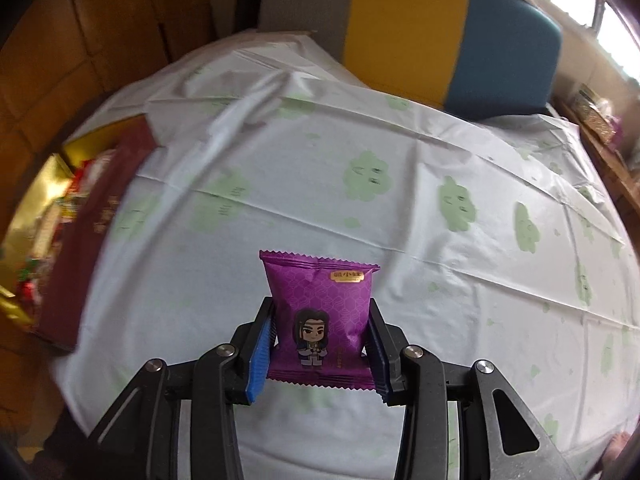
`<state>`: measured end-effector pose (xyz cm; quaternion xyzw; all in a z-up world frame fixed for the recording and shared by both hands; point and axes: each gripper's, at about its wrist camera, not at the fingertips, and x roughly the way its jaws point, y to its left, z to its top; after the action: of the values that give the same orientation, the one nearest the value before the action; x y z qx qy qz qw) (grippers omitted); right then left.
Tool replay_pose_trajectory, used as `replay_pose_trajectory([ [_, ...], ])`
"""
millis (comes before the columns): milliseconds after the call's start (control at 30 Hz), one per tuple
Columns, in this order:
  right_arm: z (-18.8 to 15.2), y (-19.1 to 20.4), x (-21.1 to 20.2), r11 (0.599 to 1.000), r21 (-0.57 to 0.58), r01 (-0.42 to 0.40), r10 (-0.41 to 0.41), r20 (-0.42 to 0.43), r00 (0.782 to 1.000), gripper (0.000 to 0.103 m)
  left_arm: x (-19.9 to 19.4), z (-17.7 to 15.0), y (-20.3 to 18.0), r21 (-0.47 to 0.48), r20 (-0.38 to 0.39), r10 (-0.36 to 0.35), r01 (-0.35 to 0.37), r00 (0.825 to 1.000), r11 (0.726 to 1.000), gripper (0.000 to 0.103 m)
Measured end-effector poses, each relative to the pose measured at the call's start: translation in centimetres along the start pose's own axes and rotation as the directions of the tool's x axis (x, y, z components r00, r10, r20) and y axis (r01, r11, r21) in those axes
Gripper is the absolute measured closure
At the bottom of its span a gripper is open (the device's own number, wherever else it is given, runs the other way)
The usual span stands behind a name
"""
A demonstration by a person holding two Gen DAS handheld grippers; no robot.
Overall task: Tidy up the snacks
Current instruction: 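Carry the purple cake pack over the tin with the right tool, then lower the purple pack into the tin and open the right tool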
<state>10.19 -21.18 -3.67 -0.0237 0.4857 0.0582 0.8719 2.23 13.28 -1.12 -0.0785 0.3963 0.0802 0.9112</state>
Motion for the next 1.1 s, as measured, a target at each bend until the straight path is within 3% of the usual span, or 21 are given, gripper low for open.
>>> replay_pose_trajectory([
  [200, 1.9, 6.6, -2.5, 0.978, -0.109, -0.178, 0.186, 0.060, 0.981, 0.061, -0.2, 0.5, 1.0, -0.029, 0.012, 0.011, -0.011, 1.000, 1.000, 0.048],
  [333, 3.3, 12.9, -3.2, 0.930, -0.228, -0.288, 0.309, 0.062, 0.949, 0.061, -0.5, 0.5, 1.7, -0.042, 0.021, 0.025, -0.024, 0.999, 0.999, 0.048],
  [467, 4.3, 18.1, -2.3, 0.885, -0.298, -0.359, 0.382, 0.022, 0.924, 0.061, -0.5, 0.5, 2.7, -0.061, 0.020, 0.034, -0.032, 0.999, 0.998, 0.048],
  [633, 5.2, 23.2, 2.0, 0.862, -0.363, -0.353, 0.351, -0.075, 0.933, 0.061, -0.2, 0.4, 3.3, -0.075, 0.006, 0.034, -0.034, 0.999, 0.997, 0.048],
  [700, 5.4, 24.5, 4.6, 0.873, -0.374, -0.313, 0.291, -0.114, 0.950, 0.061, -0.1, 0.4, 3.4, -0.077, 0.003, 0.031, -0.031, 1.000, 0.997, 0.048],
  [767, 5.7, 24.5, 5.4, 0.873, -0.334, -0.355, 0.335, -0.118, 0.935, 0.061, 0.0, 0.3, 3.3, -0.074, 0.001, 0.028, -0.028, 1.000, 0.997, 0.048],
  [867, 6.0, 24.7, 5.8, 0.877, -0.324, -0.356, 0.336, -0.119, 0.934, 0.060, 0.0, 0.1, 3.3, -0.073, -0.004, 0.031, -0.031, 1.000, 0.997, 0.048],
  [1100, 5.3, 23.7, 5.0, 0.865, -0.289, -0.409, 0.394, -0.111, 0.912, 0.029, 0.2, 0.0, 3.1, -0.073, -0.011, 0.027, -0.028, 1.000, 0.997, 0.049],
])
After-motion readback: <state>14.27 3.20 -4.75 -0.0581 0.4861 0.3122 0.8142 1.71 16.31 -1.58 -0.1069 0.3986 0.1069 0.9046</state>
